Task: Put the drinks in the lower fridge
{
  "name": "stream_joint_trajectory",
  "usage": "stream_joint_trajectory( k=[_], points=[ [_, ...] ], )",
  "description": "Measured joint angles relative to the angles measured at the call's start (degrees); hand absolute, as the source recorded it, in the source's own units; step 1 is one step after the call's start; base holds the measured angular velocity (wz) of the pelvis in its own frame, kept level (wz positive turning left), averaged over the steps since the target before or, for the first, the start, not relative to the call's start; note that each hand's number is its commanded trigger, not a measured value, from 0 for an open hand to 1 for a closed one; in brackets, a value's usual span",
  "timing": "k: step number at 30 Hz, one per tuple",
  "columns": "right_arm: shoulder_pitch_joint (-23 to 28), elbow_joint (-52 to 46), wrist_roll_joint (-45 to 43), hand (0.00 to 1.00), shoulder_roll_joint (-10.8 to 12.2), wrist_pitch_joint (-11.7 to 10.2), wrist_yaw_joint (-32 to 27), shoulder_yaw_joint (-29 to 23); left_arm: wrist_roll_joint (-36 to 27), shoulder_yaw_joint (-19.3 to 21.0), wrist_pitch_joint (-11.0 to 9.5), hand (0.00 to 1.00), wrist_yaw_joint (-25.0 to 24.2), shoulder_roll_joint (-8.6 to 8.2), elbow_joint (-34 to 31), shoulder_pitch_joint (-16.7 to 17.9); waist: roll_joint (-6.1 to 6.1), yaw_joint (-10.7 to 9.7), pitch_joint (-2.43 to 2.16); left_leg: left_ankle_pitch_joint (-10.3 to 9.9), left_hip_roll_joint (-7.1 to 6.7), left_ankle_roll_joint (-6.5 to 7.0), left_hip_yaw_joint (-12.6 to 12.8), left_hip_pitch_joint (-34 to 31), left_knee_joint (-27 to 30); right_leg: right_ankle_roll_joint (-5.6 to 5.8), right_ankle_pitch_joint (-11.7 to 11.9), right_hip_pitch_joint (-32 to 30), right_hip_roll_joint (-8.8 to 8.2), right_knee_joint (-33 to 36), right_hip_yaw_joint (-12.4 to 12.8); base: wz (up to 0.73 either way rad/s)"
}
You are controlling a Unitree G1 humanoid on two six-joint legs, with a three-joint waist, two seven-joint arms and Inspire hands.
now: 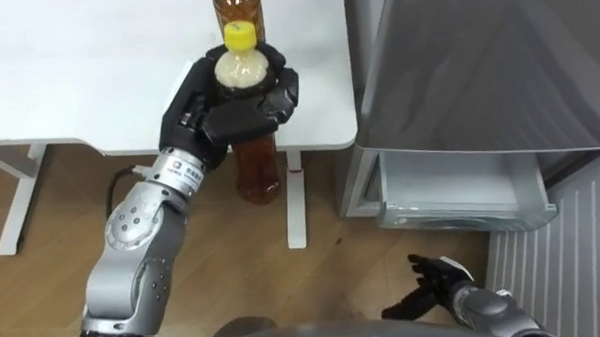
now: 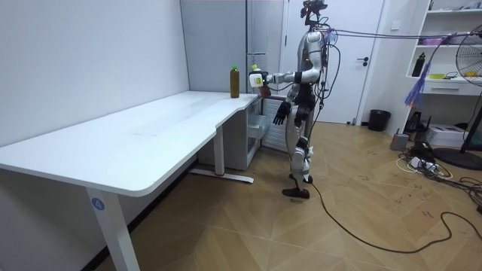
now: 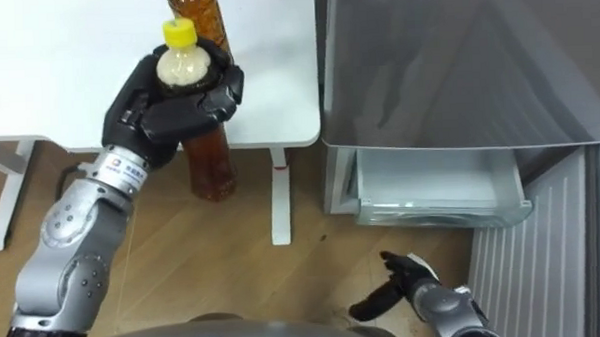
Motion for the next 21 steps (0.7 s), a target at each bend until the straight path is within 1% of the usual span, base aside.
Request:
stream_joint_trajectory(
  k=[1, 6, 8, 11, 12, 14, 18, 21],
  points=[
    [0.0, -1.8, -1.3, 0.0, 0.2, 0.0, 1.0, 0.2, 0.0, -0.2, 0.0, 1.0, 0.0, 0.12, 1.1, 0.0, 0.03, -0.1, -0.02, 0.0, -0.01, 0.03, -0.7, -0.4, 0.4, 0.02, 0.0, 0.1, -0.09, 0.0, -0.3, 0.17],
    [1.0, -8.8, -3.8, 0.0, 0.6, 0.0, 5.2, 0.2, 1.1, -1.4, -0.1, 1.0, 0.0, 0.1, 1.8, 0.2, -0.05, -0.1, 0.02, 0.0, -0.21, 0.11, -1.2, -0.8, 0.8, 0.12, -0.1, -0.1, -0.45, 0.1, -1.1, 0.08],
    [3.1, -16.2, -4.6, 0.0, 0.6, 0.1, 7.6, 0.2, 1.0, -1.5, -0.7, 1.0, -0.1, 0.07, 1.7, 0.2, -0.25, -0.1, 0.07, 0.0, -0.43, 0.22, -1.0, -1.4, 1.0, 0.08, -0.6, -1.0, -0.74, 1.0, -1.2, 0.0],
    [4.2, -23.3, -4.5, 0.0, 0.7, 0.2, 10.6, 0.8, 0.8, -2.0, -1.2, 1.0, -0.2, -0.17, 1.7, 0.2, -0.57, -0.2, 0.21, 0.0, -0.41, 0.24, -0.9, -1.3, 1.4, 0.07, -0.6, -0.6, -0.71, 0.9, -1.2, 0.0],
    [4.2, -24.1, -4.5, 0.0, 0.7, 0.2, 11.2, 0.9, 0.8, -2.1, -1.3, 1.0, -0.4, -0.18, 1.7, 0.2, -0.64, -0.3, 0.24, 0.0, -0.41, 0.25, -0.9, -1.3, 1.5, 0.07, -0.6, -0.6, -0.71, 0.9, -1.2, 0.0],
    [4.3, -26.8, -3.7, 0.0, 0.4, 0.2, 13.0, 1.7, 0.8, -2.6, -1.6, 1.0, -1.2, -0.16, 1.7, 0.2, -0.96, -0.3, 0.46, 0.0, -0.36, 0.26, -0.9, -1.3, 1.5, 0.07, -0.6, -0.5, -0.7, 1.0, -1.2, 0.0],
    [4.3, -29.3, -3.4, 0.0, 0.3, 0.2, 16.3, 2.2, 0.8, -4.3, -1.8, 1.0, -1.2, 0.33, 2.0, 0.2, -0.93, -0.2, 0.54, 0.0, -0.34, 0.3, -0.9, -1.4, 1.5, 0.07, -0.6, -0.6, -0.7, 1.0, -1.2, 0.0],
    [4.3, -32.1, -3.3, 0.0, 0.1, 0.3, 18.3, 3.6, 0.8, -5.6, -1.8, 1.0, -1.3, 0.7, 2.2, 0.3, -0.89, -0.2, 0.56, 0.0, -0.34, 0.31, -0.9, -1.5, 1.5, 0.07, -0.6, -0.7, -0.69, 1.0, -1.2, 0.0]
  ],
)
